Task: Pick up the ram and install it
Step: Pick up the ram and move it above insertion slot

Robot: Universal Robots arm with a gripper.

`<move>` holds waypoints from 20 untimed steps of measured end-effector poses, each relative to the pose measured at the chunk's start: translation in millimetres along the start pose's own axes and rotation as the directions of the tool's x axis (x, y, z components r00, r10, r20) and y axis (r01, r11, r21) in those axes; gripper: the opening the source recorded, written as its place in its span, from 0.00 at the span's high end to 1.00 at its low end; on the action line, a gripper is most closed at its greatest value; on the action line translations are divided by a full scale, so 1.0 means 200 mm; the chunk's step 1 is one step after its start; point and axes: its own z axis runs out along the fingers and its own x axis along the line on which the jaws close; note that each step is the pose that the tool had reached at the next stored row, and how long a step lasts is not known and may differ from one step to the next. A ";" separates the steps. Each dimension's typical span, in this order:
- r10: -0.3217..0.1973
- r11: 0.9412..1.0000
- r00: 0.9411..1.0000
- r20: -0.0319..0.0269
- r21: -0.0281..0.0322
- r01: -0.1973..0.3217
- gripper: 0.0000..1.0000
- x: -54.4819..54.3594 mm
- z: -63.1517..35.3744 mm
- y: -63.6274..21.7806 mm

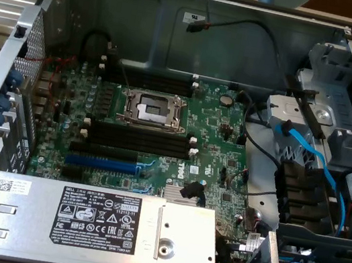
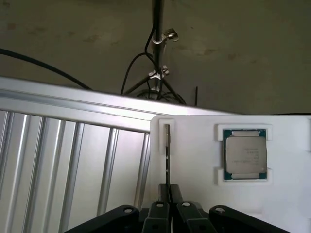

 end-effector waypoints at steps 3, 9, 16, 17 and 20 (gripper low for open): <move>0.000 1.000 1.000 0.000 0.000 0.000 0.88 -0.01 -0.039 0.001; 0.000 1.000 1.000 -0.001 0.000 0.000 0.88 -0.01 -0.175 0.006; 0.000 1.000 1.000 -0.006 -0.001 0.000 0.88 -0.01 -0.358 0.012; 0.000 1.000 1.000 -0.007 -0.001 0.000 0.88 -0.01 -0.380 0.013; 0.001 1.000 1.000 -0.015 -0.002 -0.001 0.88 -0.01 -0.432 0.015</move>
